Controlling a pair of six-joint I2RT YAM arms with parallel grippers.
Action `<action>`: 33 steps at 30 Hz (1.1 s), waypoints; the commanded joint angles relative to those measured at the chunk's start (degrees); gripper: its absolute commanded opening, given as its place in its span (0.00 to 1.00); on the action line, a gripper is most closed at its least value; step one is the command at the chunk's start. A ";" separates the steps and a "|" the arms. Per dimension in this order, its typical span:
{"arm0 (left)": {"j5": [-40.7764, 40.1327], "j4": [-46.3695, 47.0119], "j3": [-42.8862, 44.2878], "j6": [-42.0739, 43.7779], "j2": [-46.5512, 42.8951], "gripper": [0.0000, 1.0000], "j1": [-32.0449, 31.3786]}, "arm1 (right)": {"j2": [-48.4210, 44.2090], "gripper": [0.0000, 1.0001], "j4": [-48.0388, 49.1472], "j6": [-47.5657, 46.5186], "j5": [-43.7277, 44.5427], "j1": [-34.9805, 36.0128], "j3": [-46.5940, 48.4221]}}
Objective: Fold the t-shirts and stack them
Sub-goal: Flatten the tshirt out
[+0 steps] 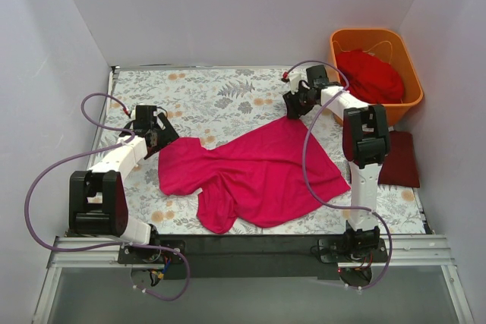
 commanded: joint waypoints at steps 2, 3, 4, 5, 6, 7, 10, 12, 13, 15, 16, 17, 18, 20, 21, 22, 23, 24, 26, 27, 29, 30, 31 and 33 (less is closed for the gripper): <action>0.07 0.55 0.10 0.67 -0.43 0.85 0.31 | 1.89 0.52 0.38 -0.85 -4.51 -1.04 2.65; 0.07 0.64 0.01 0.67 -0.43 0.85 0.31 | 1.98 0.51 0.38 -0.76 -5.20 -1.04 2.65; 0.16 0.64 0.10 0.67 -0.34 0.85 0.31 | 2.06 0.48 0.29 -0.76 -6.17 -1.22 2.65; 0.25 0.56 0.10 0.67 -0.25 0.85 0.31 | 2.24 0.47 0.29 -0.67 -6.44 -1.31 2.65; 0.25 0.64 0.10 0.76 -0.25 0.85 0.31 | 2.33 0.45 0.12 -0.58 -6.53 -1.31 2.65; 0.25 0.56 0.10 0.76 -0.25 0.85 0.31 | 2.59 0.42 -0.06 -0.67 -6.53 -1.31 2.65; 0.25 0.56 -0.08 0.76 -0.25 0.85 0.31 | 2.77 0.38 -1.03 -0.93 -6.44 -1.40 2.39; 0.25 0.64 -0.16 0.85 -0.08 0.85 0.31 | 2.94 0.33 -1.12 -1.02 -6.70 -1.48 1.95; 0.16 0.64 -0.16 0.76 -0.07 0.85 0.31 | 3.03 0.25 -1.20 -1.11 -6.79 -1.66 1.69; 0.16 0.64 0.10 0.76 0.45 0.85 0.31 | 3.12 0.14 -1.12 -1.11 -6.88 -1.83 1.60; 0.07 0.64 0.10 0.67 0.63 0.85 0.31 | 3.12 0.04 -1.12 -1.02 -6.88 -1.75 1.60; -0.10 0.73 0.19 0.41 1.06 0.85 0.31 | 3.12 0.01 -1.12 -0.67 -6.71 -1.84 1.68; -0.19 0.64 0.54 0.23 1.85 0.85 0.31 | 3.12 0.01 -1.12 -0.32 -6.18 -1.84 1.86; -0.28 0.47 1.76 -0.12 3.08 0.85 0.57 | 2.68 0.01 -1.12 0.73 -5.57 -1.92 1.86; -0.37 0.38 2.29 -0.21 3.70 0.84 0.74 | 2.42 0.01 -1.12 1.09 -5.39 -1.92 1.77; -0.28 -0.14 3.86 -0.29 5.45 0.84 0.92 | 2.16 0.01 -0.94 1.52 -5.39 -1.92 1.77; -0.28 -0.32 4.66 -0.30 6.25 0.81 1.18 | 1.72 0.01 -0.94 2.05 -5.47 -1.84 1.51; -0.54 -0.32 5.37 -0.12 7.30 0.80 1.27 | 1.37 0.01 -0.85 2.40 -5.47 -1.84 1.25; -1.07 -0.58 7.82 0.23 10.10 0.72 1.36 | 0.84 0.01 -0.33 2.93 -5.56 -1.84 0.81; -1.07 -0.76 8.62 0.32 10.99 0.70 1.36 | 0.66 0.01 -0.24 3.28 -5.91 -1.84 0.54; -0.46 -1.37 9.85 0.58 13.01 0.61 1.54 | 0.22 0.01 -0.06 3.46 -6.18 -1.84 0.02; -0.20 -1.55 10.81 0.58 13.46 0.58 1.71 | 0.05 0.01 0.03 3.64 -6.35 -1.92 -0.60; -0.19 -1.82 11.17 0.58 13.90 0.58 1.71 | -0.13 0.01 0.11 3.64 -6.35 -1.84 -0.86; -1.59 -2.87 11.79 0.76 14.60 0.59 1.98 | -0.83 0.01 0.29 3.55 -6.18 -1.92 -1.48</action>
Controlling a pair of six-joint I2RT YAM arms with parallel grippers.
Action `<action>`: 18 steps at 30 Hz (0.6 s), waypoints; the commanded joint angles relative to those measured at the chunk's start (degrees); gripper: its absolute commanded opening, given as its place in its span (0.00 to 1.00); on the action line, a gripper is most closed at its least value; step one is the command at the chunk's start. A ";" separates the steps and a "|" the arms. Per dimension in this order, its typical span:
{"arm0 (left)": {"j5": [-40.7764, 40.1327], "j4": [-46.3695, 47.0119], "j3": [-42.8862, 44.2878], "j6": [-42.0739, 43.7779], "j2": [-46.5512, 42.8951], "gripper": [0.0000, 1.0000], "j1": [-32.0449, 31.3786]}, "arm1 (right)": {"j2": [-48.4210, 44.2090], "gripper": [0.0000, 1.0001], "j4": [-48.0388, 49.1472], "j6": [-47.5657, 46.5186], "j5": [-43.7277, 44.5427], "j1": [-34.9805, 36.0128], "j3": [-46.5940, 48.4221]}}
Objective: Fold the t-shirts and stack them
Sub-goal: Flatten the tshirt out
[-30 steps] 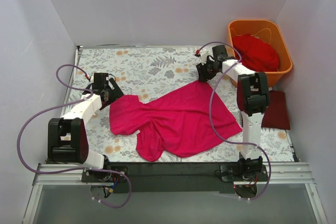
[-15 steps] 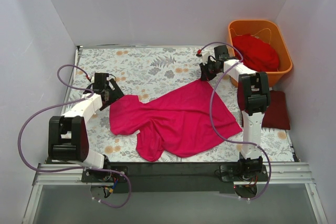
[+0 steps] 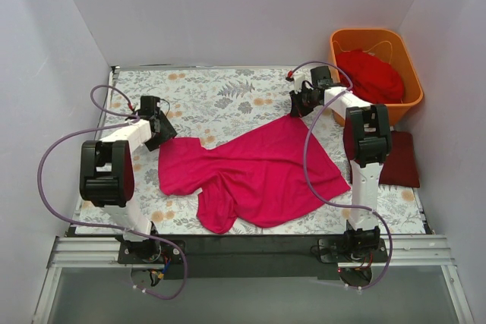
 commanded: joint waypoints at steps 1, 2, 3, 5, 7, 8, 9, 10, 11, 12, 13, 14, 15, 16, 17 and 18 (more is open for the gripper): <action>-1.82 -1.63 2.22 0.89 -0.04 0.60 0.82 | -2.43 0.01 0.03 0.75 -0.10 -0.13 -2.61; -1.73 -1.54 2.13 1.07 0.05 0.60 0.82 | -2.69 0.01 0.12 0.67 -0.01 -0.22 -2.79; -1.30 -1.63 2.21 1.07 0.40 0.60 0.82 | -2.78 0.01 0.20 0.58 0.08 -0.13 -2.97; -0.85 -1.54 2.39 1.24 1.10 0.60 0.82 | -3.05 0.01 0.20 0.40 0.16 -0.22 -3.41; -0.50 -1.63 2.83 1.33 2.42 0.60 0.82 | -3.31 0.01 0.38 0.31 -0.62 -0.22 -3.93; -0.41 -1.89 3.00 1.24 2.77 0.59 0.82 | -3.48 0.01 0.47 0.31 -0.63 -0.22 -4.03; -0.41 -2.06 3.27 1.16 3.12 0.59 0.82 | -3.57 0.01 0.55 0.31 -0.37 -0.13 -4.20; -1.02 -2.33 3.36 1.16 3.65 0.59 0.82 | -3.75 0.01 0.56 0.31 -0.36 -0.13 -4.38; -1.20 -2.50 3.53 1.24 3.91 0.58 0.82 | -3.92 0.01 0.56 0.23 -0.28 -0.13 -4.64; -1.29 -2.77 3.53 1.42 4.26 0.58 0.82 | -4.01 0.01 0.64 0.23 -0.36 -0.22 -4.73; -1.64 -3.47 3.88 1.42 4.96 0.57 0.82 | -4.10 0.01 0.82 0.14 -0.28 -0.13 -4.90; -1.90 -3.82 3.97 1.42 5.40 0.56 2.47 | -4.28 0.01 0.91 0.22 -0.28 -0.22 -5.08; -1.99 -4.09 3.97 1.42 5.67 0.55 2.58 | -4.36 0.01 0.91 0.23 -0.10 -0.22 -5.17; -1.99 -4.61 3.97 1.42 5.93 0.54 2.49 | -4.37 0.01 0.99 0.31 -0.01 -0.13 -5.26; -2.08 -5.05 4.15 1.42 6.55 0.53 2.58 | -4.37 0.01 0.99 0.31 0.08 -0.13 -5.34; -2.08 -5.66 4.24 1.42 6.81 0.50 2.58 | -4.45 0.01 0.99 0.31 0.25 -0.22 -5.43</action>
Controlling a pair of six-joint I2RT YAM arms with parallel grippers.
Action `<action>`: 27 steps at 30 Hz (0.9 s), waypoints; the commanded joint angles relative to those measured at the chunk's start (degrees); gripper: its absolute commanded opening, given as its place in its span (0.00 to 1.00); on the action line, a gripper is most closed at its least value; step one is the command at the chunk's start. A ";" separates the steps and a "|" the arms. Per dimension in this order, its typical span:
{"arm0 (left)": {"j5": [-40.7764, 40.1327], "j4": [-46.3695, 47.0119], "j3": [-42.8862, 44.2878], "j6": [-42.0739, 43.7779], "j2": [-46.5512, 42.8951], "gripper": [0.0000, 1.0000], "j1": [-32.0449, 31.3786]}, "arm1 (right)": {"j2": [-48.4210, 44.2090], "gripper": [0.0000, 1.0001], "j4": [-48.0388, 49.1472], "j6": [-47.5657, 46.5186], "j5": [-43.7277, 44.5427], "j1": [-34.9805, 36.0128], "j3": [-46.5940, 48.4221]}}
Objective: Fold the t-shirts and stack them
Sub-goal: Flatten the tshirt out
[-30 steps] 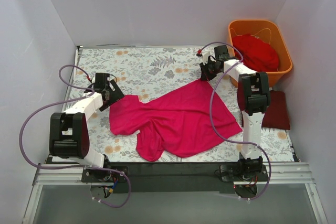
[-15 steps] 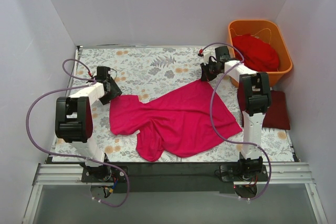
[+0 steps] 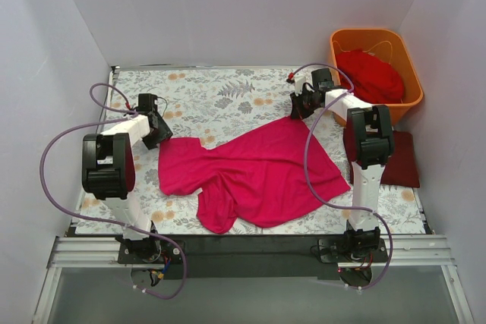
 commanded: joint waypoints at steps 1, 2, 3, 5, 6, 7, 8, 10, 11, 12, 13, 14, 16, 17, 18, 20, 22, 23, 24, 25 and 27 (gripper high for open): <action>-1.30 -4.22 0.41 0.50 2.27 0.48 0.87 | -2.31 0.01 -1.37 -0.17 0.78 -0.13 -1.61; -0.95 -4.75 0.50 0.41 2.71 0.47 0.87 | -2.57 0.01 -1.37 -0.17 0.86 -0.13 -1.70; -0.68 -5.11 0.50 0.41 2.97 0.45 0.79 | -2.75 0.01 -1.37 -0.17 1.13 -0.22 -2.05; -0.16 -6.69 0.76 0.50 3.24 0.45 0.79 | -3.19 0.01 -1.28 -0.17 1.39 -0.22 -2.31; 0.02 -7.30 1.02 0.50 3.50 0.45 0.87 | -3.28 0.01 -1.36 -0.17 1.48 -0.22 -2.40; 0.11 -8.18 1.11 0.50 3.41 0.47 0.79 | -3.45 0.01 -1.28 -0.17 1.65 -0.22 -2.66; 0.89 -8.45 1.12 0.59 3.33 0.48 0.78 | -3.63 0.01 -1.28 -0.17 1.57 -0.13 -2.84; 1.25 -9.24 1.20 0.76 2.89 0.50 0.78 | -3.80 0.01 -1.19 -0.17 1.92 -0.13 -3.01; 1.43 -9.50 1.29 0.85 2.80 0.50 0.70 | -3.89 0.01 -1.19 -0.08 2.01 -0.13 -3.02; 1.34 -9.85 1.73 0.94 3.06 0.50 0.70 | -3.89 0.01 -1.10 -0.08 2.18 -0.22 -3.10; 1.25 -10.81 1.90 0.94 3.32 0.50 0.44 | -4.07 0.01 -1.19 -0.08 2.18 -0.22 -3.19; 0.91 -11.26 2.17 0.94 3.59 0.50 0.26 | -4.16 0.01 -1.02 0.01 2.18 -0.22 -3.45; 0.29 -12.57 3.04 1.03 4.72 0.50 -0.01 | -4.33 0.01 -0.93 0.10 2.27 -0.13 -3.45; 0.11 -12.84 3.40 1.03 5.17 0.50 -0.01 | -4.42 0.01 -0.84 0.18 2.27 -0.22 -3.63; -0.15 -13.28 3.75 1.03 5.61 0.50 -0.01 | -4.51 0.01 -0.84 0.18 2.27 -0.13 -3.72; -1.29 -14.51 5.07 1.03 7.19 0.48 -2.29 | -4.77 0.01 -0.66 0.27 2.27 -0.22 -4.07; -1.82 -15.48 5.94 1.03 8.33 0.47 -2.38 | -5.03 0.01 -0.58 0.27 2.45 -0.13 -4.16; -1.91 -15.66 6.04 1.03 9.12 0.47 -2.47 | -5.04 0.01 -0.57 0.27 2.45 -0.22 -4.33; -1.91 -15.57 6.04 1.03 9.39 0.45 -2.47 | -5.12 0.01 -0.49 0.27 2.53 -0.13 -4.51; -1.91 -15.57 6.04 1.03 9.74 0.44 -2.55 | -5.12 0.01 -0.49 0.27 2.62 -0.22 -4.51; -1.74 -15.31 5.95 0.94 10.62 0.40 -2.82 | -5.12 0.01 -0.31 0.36 2.45 -0.22 -4.60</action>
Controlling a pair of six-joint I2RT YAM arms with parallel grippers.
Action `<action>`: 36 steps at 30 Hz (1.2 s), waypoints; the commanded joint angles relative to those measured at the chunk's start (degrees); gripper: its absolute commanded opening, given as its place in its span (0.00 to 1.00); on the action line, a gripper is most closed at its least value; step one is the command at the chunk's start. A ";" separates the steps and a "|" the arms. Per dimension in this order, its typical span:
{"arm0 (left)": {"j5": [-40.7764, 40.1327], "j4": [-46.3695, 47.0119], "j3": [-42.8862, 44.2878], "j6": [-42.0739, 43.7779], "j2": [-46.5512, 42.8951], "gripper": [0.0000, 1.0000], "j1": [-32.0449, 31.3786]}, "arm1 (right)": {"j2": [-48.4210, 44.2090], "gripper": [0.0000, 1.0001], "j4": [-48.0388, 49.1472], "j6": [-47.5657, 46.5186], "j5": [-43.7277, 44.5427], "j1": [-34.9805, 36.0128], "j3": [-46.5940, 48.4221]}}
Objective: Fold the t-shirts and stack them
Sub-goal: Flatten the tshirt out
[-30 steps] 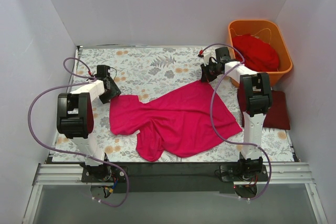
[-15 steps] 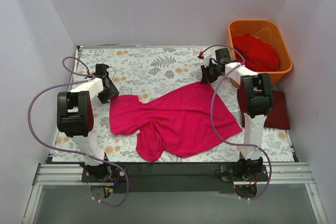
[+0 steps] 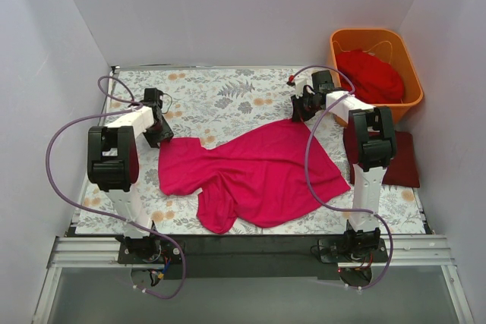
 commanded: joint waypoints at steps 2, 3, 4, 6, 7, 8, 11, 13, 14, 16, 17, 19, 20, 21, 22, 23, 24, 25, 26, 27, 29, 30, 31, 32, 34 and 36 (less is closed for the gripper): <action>0.65 -3.92 -2.36 0.11 6.01 0.35 -1.40 | -2.37 0.01 -0.22 0.47 0.66 -0.22 -1.12; 0.65 -3.83 -2.44 0.11 6.27 0.28 -1.49 | -2.37 0.01 -0.14 0.56 0.48 -0.22 -1.12; 0.65 -3.74 -2.44 0.11 6.45 0.25 -1.49 | -2.19 0.01 -0.14 0.73 0.56 -0.13 -1.21; 0.74 -3.39 -2.27 0.37 6.72 0.11 -1.49 | -2.37 0.01 -0.05 1.00 0.65 -0.22 -1.12; 0.65 -3.22 -2.10 0.46 6.63 0.07 -1.49 | -2.28 0.01 0.04 1.26 0.65 -0.13 -1.03; 0.48 -3.04 -1.75 0.90 6.45 0.01 -1.49 | -2.37 0.01 0.04 1.52 0.74 -0.22 -0.95; -1.98 -2.16 1.15 1.86 5.31 0.00 -1.49 | -2.98 0.01 0.83 4.06 2.06 -0.22 0.80; -4.70 -3.82 7.79 2.13 5.66 0.00 -1.49 | -3.68 0.01 0.74 5.21 2.32 -0.13 4.48; -5.58 -4.79 11.14 2.13 5.92 0.00 -1.49 | -3.95 0.01 0.74 6.43 2.67 -0.13 5.81; -7.77 -7.95 22.17 2.48 6.71 0.00 -1.40 | -5.26 0.01 0.74 7.58 4.86 -0.22 9.32; -8.48 -9.27 26.17 2.66 6.98 0.00 -1.40 | -5.88 0.01 0.74 8.63 7.05 -0.31 12.82; -10.59 -13.21 35.65 3.45 7.77 0.00 -1.31 | -8.07 0.01 0.66 9.43 8.91 -0.39 15.91; -11.21 -14.71 45.44 3.80 8.73 0.00 -1.31 | -8.95 0.01 0.57 9.78 9.87 -0.39 17.58; -12.09 -17.34 51.37 4.67 9.00 0.00 -1.31 | -11.22 0.01 0.48 10.31 11.80 -0.39 20.30; -13.40 -18.41 56.30 5.20 9.18 0.00 -1.31 | -12.55 0.01 0.39 10.49 12.69 -0.48 21.63; -14.20 -19.29 65.05 5.55 8.92 0.00 -1.31 | -13.96 0.01 0.39 10.66 13.39 -0.57 22.69; -14.64 -18.17 67.06 6.08 7.70 0.00 -1.31 | -15.36 0.01 0.48 10.67 14.53 -0.57 24.09; -14.82 -15.81 66.12 7.13 4.46 0.00 -1.31 | -18.68 0.01 0.48 10.75 14.71 -0.57 24.28; -15.34 -13.09 60.19 7.40 1.13 0.00 -1.31 | -20.54 0.01 0.48 10.75 14.98 -0.48 24.37; -15.43 -6.62 56.65 7.84 -6.74 0.00 -1.31 | -22.48 0.01 0.48 10.75 14.98 -0.57 23.50; -14.30 -0.61 49.18 8.72 -14.17 0.00 -1.31 | -28.98 0.01 0.48 10.58 14.72 -0.57 21.30; -13.60 3.08 44.36 8.81 -21.16 0.00 -1.31 | -31.17 0.01 0.48 10.40 14.28 -0.48 19.99; -13.15 4.42 42.40 8.90 -24.10 0.00 -1.31 | -36.07 0.01 0.48 10.40 14.10 -0.57 16.58; -12.89 5.65 40.64 9.42 -27.35 0.00 -1.31 | -38.64 0.01 0.48 9.88 13.67 -0.48 14.63; -11.66 7.59 36.68 10.21 -35.35 0.00 -1.31 | -46.55 0.01 0.48 9.70 12.35 -0.48 8.50; -10.96 8.30 34.92 11.61 -39.76 0.00 -1.31 | -51.91 0.01 0.48 9.09 10.68 -0.48 4.52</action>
